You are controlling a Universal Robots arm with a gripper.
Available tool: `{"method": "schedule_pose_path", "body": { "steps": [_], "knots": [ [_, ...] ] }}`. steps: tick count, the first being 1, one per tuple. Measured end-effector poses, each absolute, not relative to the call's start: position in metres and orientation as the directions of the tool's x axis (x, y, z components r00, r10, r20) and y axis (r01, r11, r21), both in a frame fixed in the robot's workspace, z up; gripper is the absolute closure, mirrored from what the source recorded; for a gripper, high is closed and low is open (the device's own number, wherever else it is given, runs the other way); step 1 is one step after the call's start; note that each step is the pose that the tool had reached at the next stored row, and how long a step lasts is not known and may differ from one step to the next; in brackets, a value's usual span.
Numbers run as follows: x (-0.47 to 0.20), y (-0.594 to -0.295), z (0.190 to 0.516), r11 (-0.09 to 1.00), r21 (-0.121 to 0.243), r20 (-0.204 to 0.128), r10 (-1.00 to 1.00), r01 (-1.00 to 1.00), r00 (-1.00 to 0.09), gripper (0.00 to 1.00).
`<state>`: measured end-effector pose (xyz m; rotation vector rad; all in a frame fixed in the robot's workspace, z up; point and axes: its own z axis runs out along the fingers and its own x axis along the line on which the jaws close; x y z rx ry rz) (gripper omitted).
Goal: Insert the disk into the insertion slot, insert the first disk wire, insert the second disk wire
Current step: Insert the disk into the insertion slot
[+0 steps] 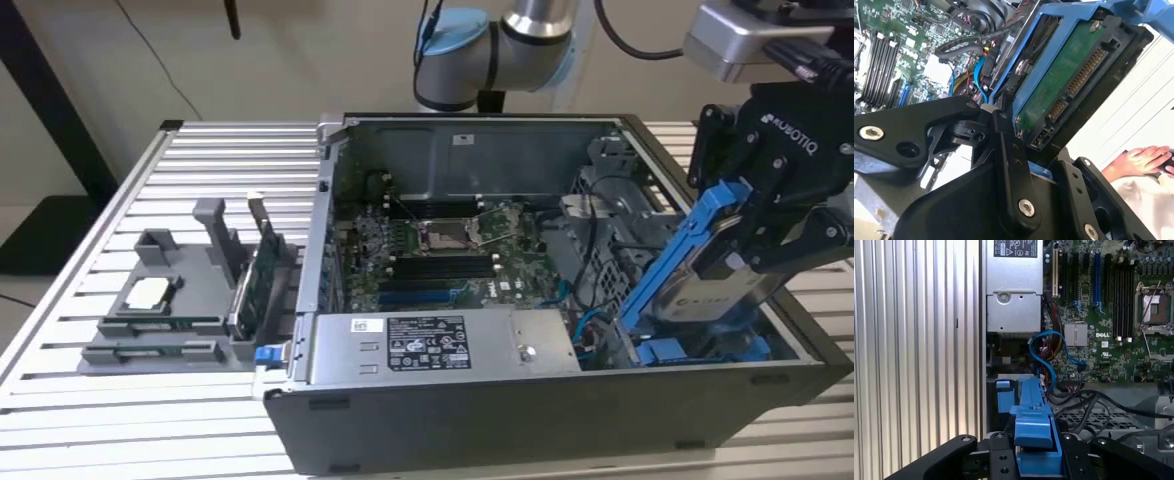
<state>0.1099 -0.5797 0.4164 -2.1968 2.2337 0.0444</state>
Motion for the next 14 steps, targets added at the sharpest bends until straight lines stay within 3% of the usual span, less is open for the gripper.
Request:
{"method": "schedule_pose_path", "body": {
  "steps": [14],
  "knots": [
    [0.1094,-0.5797,0.4118,0.016,-0.014,-0.025,-1.000,-1.000,-0.016,0.67]
  ]
}}
